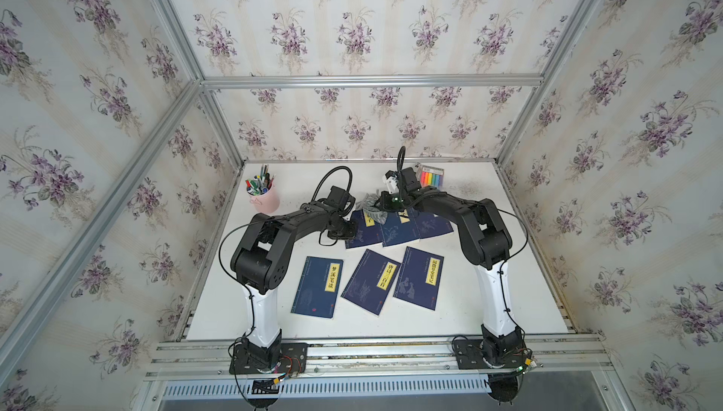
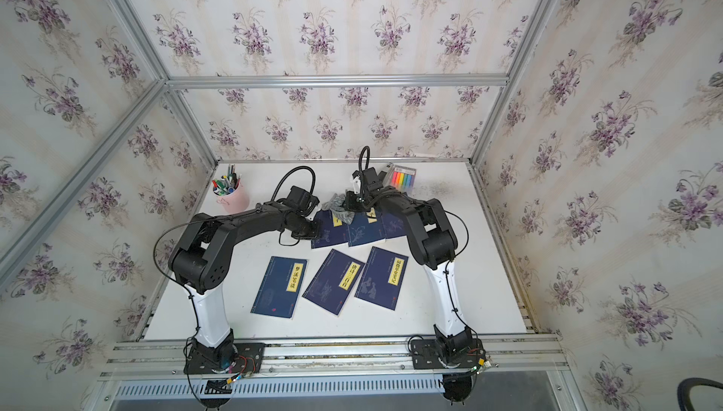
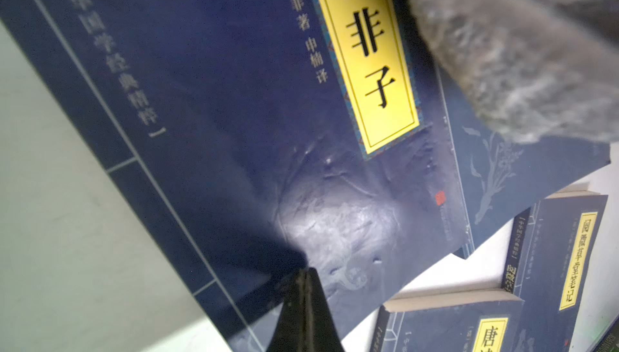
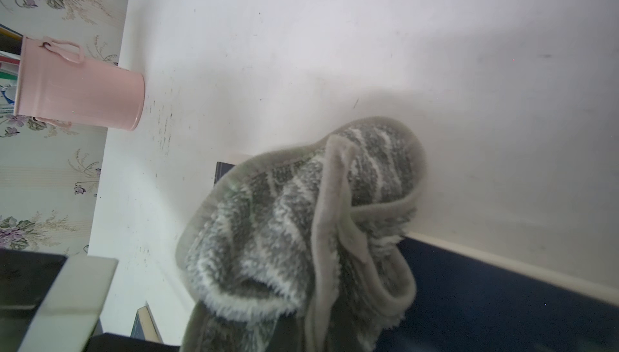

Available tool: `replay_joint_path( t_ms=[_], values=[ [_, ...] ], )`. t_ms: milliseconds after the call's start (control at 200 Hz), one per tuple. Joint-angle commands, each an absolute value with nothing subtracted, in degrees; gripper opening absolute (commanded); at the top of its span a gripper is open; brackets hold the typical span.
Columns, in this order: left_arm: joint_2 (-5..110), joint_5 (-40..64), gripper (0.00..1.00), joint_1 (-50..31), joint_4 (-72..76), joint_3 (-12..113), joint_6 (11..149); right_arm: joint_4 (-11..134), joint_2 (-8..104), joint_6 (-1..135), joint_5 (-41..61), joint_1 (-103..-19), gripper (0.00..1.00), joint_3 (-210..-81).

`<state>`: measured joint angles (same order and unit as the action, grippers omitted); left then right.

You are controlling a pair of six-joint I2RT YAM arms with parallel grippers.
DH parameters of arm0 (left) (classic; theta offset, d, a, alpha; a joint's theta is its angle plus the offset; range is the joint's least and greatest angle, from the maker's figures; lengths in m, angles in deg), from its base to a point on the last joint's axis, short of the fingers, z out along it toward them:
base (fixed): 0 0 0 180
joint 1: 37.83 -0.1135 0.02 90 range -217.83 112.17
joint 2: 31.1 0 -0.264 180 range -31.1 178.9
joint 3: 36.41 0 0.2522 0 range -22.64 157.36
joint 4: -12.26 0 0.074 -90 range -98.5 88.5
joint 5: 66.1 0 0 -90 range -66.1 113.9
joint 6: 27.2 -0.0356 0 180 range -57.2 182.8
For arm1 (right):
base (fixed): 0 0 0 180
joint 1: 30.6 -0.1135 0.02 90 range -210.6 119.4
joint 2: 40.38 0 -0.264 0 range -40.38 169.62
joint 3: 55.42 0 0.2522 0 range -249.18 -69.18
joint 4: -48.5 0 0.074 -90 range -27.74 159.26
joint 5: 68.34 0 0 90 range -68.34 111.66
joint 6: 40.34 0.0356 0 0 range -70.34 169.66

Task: Wipe the cover of the book
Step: Move the book to the center of the board.

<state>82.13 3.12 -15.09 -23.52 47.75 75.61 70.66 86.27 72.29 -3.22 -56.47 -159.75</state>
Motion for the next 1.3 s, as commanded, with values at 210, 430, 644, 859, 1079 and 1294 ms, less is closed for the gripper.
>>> replay_joint_path(
  t_ms=[210, 430, 644, 859, 1079, 1294],
  values=[
    [80.96, 10.01, 0.00, -14.89, -33.24, 49.96, 72.81, 73.19, 75.15, 68.73, 9.07, -55.51, 0.00, -152.06],
    [78.21, 10.64, 0.01, -14.85, -35.83, 54.06, 70.36, 74.87, 67.56, 67.15, 16.65, -53.13, 0.00, -144.20],
    [78.67, 8.87, 0.38, -12.35, -38.12, 60.88, 70.63, 72.14, 64.65, 67.36, 15.39, -50.56, 0.00, -137.27],
    [84.16, 12.46, 0.68, -7.06, -40.72, 68.40, 74.98, 70.24, 64.99, 67.26, 14.83, -50.47, 0.00, -134.58],
    [92.63, 18.25, 0.70, -2.99, -42.79, 75.66, 79.81, 69.07, 64.94, 66.90, 14.28, -50.21, 0.00, -133.29],
    [97.13, 24.58, 0.70, -1.72, -46.39, 80.26, 81.27, 68.31, 64.65, 66.35, 14.30, -49.47, 0.00, -131.68]
  ],
)
